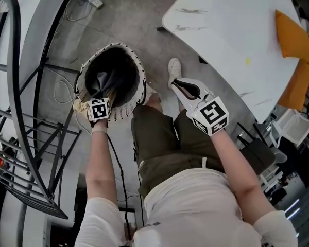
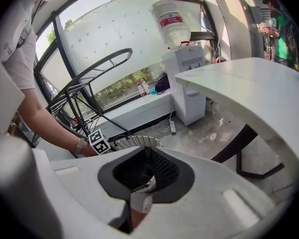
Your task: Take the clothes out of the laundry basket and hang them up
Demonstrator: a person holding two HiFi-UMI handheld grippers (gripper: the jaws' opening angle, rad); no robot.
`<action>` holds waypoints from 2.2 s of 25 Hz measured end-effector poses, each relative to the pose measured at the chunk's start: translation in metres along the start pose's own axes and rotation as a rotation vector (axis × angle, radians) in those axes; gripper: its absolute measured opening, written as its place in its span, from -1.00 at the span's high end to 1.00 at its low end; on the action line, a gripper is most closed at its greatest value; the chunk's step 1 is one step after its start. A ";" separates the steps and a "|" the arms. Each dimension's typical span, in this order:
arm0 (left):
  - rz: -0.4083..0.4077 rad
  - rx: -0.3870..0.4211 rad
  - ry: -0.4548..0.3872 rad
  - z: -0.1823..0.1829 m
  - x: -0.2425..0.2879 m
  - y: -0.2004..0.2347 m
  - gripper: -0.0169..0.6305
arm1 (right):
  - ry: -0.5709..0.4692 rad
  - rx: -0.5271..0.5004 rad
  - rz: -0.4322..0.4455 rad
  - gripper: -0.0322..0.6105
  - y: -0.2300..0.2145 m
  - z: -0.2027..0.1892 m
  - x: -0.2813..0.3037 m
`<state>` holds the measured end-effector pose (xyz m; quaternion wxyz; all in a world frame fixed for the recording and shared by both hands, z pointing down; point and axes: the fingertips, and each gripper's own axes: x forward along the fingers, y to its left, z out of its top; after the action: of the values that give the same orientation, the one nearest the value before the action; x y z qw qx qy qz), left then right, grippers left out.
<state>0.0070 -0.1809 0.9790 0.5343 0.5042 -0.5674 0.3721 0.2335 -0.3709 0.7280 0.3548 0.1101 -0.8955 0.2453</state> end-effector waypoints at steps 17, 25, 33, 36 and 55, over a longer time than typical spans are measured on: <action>0.022 -0.092 -0.360 0.082 -0.235 -0.042 0.92 | -0.105 -0.142 0.110 0.84 0.041 0.095 -0.061; 0.123 -0.237 -0.603 0.111 -0.371 -0.052 0.92 | -0.135 -0.299 0.271 0.84 0.073 0.137 -0.079; 0.240 -0.300 -0.919 0.140 -0.521 -0.072 0.92 | -0.138 -0.444 0.421 0.79 0.110 0.158 -0.092; 0.299 -0.269 -1.022 0.146 -0.574 -0.077 0.92 | -0.132 -0.487 0.474 0.69 0.134 0.160 -0.090; 0.646 -0.287 -1.396 0.107 -0.788 -0.116 0.92 | 0.063 -0.780 0.568 0.64 0.241 0.132 -0.002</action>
<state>0.0328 -0.1710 0.1755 -0.0208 0.3574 -0.9333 0.0288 0.0687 -0.2331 0.5571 0.3155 -0.2874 -0.9041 -0.0185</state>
